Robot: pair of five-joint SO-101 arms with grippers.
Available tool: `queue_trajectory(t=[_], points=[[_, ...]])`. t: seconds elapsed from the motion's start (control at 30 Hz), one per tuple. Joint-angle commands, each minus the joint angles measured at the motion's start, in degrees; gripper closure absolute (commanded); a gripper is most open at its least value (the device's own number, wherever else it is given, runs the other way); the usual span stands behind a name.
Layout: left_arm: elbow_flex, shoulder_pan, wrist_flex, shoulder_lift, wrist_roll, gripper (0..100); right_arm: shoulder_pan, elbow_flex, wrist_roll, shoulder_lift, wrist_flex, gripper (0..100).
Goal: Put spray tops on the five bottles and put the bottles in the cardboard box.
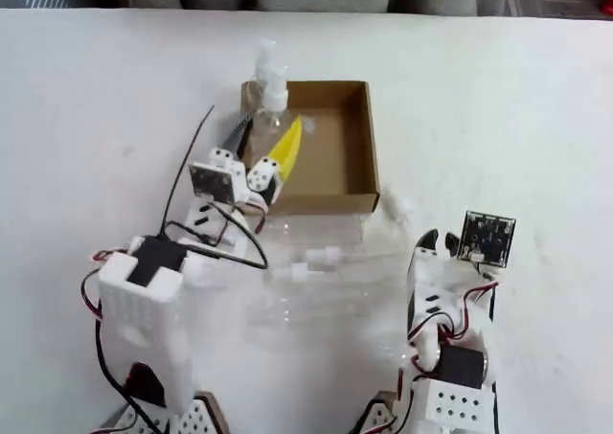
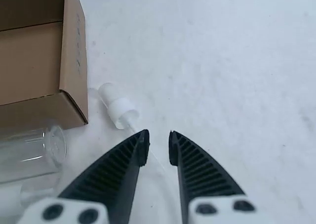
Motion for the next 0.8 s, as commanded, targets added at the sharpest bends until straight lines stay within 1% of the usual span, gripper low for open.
queue_trajectory(t=[0.0,0.2,0.27,0.37,0.47,0.53,0.6,0.77], points=[[-2.6,-0.1,0.0,-0.6,-0.7,92,-0.7,0.4,0.5,-0.1,0.3,94.3],[-2.6,-0.1,-0.2,-0.5,-0.4,92,-0.7,0.4,0.5,-0.1,0.3,94.3],[-2.6,-0.1,-0.1,-0.5,-0.3,90,-0.7,0.4,0.5,-0.1,0.3,94.3],[-2.5,-0.1,0.5,-0.3,-0.2,80,-0.7,0.4,0.5,-0.1,0.3,94.3],[-2.6,-0.1,6.5,-0.5,-0.2,70,-0.7,0.4,0.5,-0.1,0.3,94.3],[-3.1,-0.1,8.4,-0.6,-0.2,65,-0.7,0.4,0.5,-0.1,0.3,94.3],[-3.7,-0.5,8.5,-0.5,-0.1,64,-0.7,0.4,0.5,-0.1,0.3,94.3],[-4.0,-1.5,8.5,-0.5,-0.1,67,-0.7,0.4,0.5,-0.1,0.3,94.3]])
